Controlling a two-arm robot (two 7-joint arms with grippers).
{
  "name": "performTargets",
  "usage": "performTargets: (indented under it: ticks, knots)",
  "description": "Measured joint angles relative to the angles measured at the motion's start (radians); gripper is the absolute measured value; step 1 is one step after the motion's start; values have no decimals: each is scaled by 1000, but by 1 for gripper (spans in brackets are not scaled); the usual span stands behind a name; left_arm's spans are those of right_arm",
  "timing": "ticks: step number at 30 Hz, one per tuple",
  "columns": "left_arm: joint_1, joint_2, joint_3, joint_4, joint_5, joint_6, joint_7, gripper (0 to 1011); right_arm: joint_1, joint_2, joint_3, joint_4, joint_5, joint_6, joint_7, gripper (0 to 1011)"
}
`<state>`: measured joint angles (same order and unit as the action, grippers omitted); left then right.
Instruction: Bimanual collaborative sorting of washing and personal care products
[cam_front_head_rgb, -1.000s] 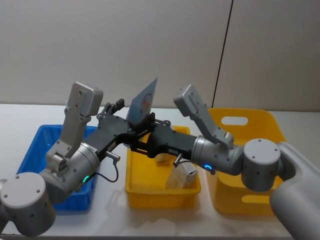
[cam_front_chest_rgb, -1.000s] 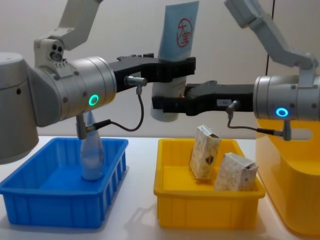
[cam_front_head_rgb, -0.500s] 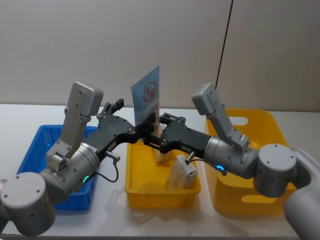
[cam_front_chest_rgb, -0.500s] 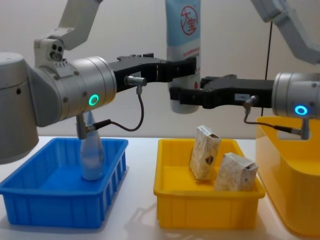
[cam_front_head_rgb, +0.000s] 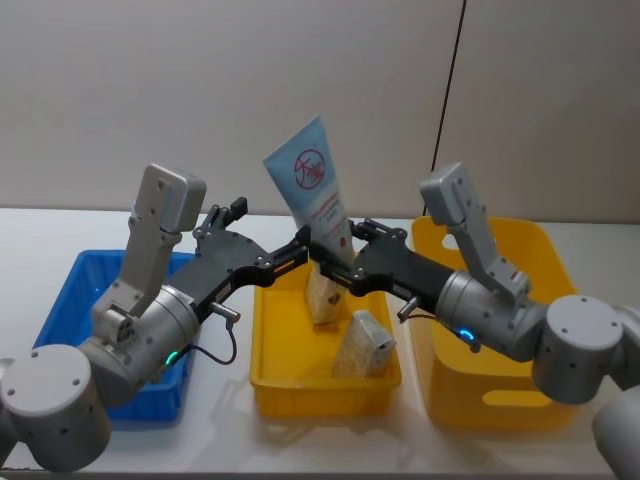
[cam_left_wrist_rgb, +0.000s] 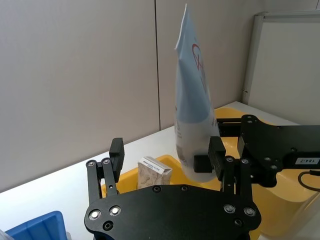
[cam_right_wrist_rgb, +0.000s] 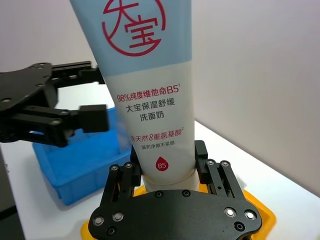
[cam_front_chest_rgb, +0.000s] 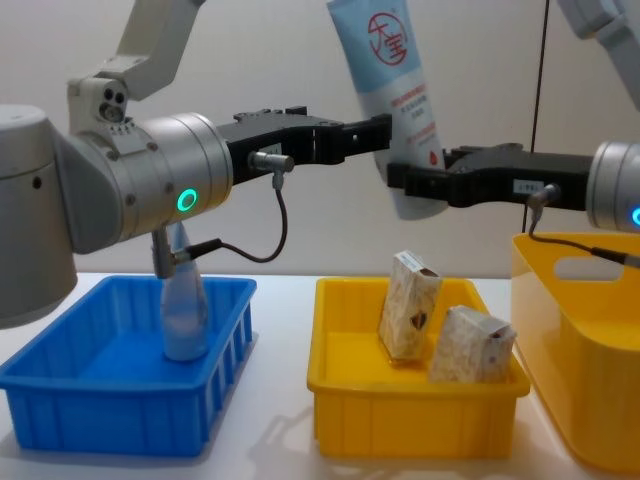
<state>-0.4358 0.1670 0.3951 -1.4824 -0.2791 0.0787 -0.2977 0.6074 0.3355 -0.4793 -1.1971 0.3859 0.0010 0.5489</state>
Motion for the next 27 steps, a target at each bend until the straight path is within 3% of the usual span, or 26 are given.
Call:
performTargets:
  ticks: [15,27]
  knots:
    - [0,0,0,0,0,0,0,1001,-41,8,48,-42,-12,27,-86,535]
    - [0,0,0,0,0,0,0,1001,-107,14,110,-115,-20,75,-206,360]
